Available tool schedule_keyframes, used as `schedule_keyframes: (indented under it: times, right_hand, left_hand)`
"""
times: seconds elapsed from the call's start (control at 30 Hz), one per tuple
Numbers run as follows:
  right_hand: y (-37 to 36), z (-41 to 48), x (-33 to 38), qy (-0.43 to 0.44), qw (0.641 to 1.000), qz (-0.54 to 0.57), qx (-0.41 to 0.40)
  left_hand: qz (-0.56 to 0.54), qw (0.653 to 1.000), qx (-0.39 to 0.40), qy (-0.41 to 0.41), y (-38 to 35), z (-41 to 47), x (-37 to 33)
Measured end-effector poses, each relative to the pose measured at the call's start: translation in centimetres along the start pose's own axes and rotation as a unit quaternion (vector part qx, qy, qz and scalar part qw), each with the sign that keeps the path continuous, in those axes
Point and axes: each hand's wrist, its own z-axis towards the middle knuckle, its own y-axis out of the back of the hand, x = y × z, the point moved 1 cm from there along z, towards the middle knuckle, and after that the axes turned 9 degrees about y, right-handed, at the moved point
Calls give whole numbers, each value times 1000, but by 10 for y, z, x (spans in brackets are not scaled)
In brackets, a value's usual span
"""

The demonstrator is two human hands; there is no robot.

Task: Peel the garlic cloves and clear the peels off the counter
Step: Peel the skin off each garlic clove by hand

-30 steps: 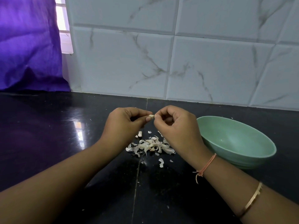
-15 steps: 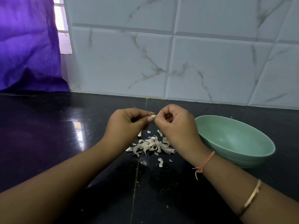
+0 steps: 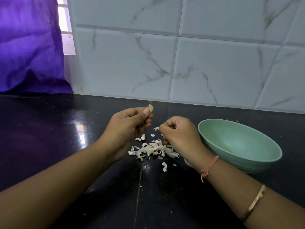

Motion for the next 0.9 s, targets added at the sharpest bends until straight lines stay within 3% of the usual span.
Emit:
schedule_keyframes:
  times: [0.23, 0.37, 0.47, 0.73, 0.9]
  right_hand:
    - [4, 0, 0, 158, 972, -167, 41]
    - [7, 1, 5, 206, 975, -85, -25]
    - [7, 0, 9, 233, 971, -38, -27]
    - [6, -1, 6, 223, 975, -5, -23]
    - [6, -2, 8, 224, 974, -36, -22]
  left_hand:
    - [34, 999, -12, -1, -1, 0, 4]
    - [64, 998, -26, -7, 0, 0, 5]
    - [77, 997, -31, -6, 1, 1, 6]
    - [-22, 1000, -13, 11, -1, 0, 4]
    - [-2, 1000, -26, 1, -1, 0, 3]
